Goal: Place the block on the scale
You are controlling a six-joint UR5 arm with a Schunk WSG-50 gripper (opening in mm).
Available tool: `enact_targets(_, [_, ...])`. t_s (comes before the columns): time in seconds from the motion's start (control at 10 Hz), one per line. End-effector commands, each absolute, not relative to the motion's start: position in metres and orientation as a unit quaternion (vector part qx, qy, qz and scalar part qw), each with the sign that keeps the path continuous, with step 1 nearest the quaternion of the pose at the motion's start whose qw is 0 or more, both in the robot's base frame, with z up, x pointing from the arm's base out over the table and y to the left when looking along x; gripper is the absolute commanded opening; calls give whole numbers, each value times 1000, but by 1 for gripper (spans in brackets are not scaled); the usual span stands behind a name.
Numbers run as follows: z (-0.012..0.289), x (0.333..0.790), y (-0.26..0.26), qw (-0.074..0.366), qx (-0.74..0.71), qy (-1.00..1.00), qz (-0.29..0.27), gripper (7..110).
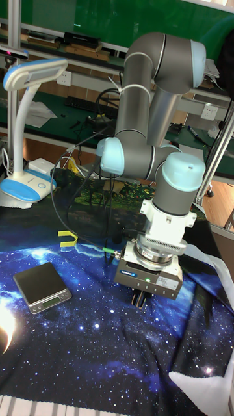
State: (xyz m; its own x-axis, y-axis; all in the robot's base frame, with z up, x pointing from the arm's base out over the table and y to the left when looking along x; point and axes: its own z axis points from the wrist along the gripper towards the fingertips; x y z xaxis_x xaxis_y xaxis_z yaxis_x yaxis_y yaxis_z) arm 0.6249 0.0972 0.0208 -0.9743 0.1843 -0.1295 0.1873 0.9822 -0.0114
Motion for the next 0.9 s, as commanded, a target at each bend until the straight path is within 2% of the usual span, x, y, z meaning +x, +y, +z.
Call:
enact_targets(0.0, [23,615,92,64,96,993,-29,7])
enact_targets(0.2, [26,609,95,55,101,993,-25,7])
enact_targets(0.4, [32,589,96,22,103,994,-30,7])
enact_targets(0.8, [32,585,101,19,105,994,-23,7])
